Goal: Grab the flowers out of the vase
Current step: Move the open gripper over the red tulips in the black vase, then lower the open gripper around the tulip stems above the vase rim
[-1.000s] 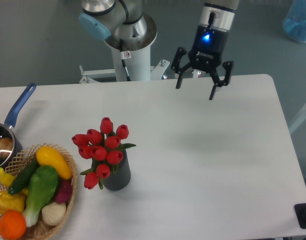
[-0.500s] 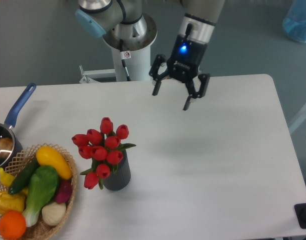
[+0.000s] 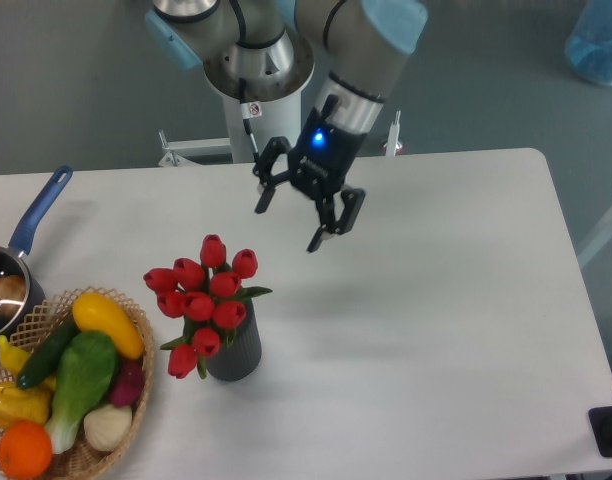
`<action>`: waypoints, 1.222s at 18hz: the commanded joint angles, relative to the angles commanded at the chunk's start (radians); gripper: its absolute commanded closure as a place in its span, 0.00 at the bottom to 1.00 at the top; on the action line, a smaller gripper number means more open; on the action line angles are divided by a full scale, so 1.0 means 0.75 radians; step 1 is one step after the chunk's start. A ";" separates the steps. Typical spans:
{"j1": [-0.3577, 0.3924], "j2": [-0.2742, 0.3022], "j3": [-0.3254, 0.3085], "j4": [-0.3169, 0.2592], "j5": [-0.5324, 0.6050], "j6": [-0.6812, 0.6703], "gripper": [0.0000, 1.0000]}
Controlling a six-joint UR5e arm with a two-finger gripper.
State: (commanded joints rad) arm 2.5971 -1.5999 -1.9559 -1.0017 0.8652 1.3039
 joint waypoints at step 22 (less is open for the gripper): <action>-0.043 -0.151 0.051 0.145 -0.188 -0.043 0.00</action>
State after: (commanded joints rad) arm 2.5649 -1.7134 -1.9175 -0.8929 0.7241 1.2717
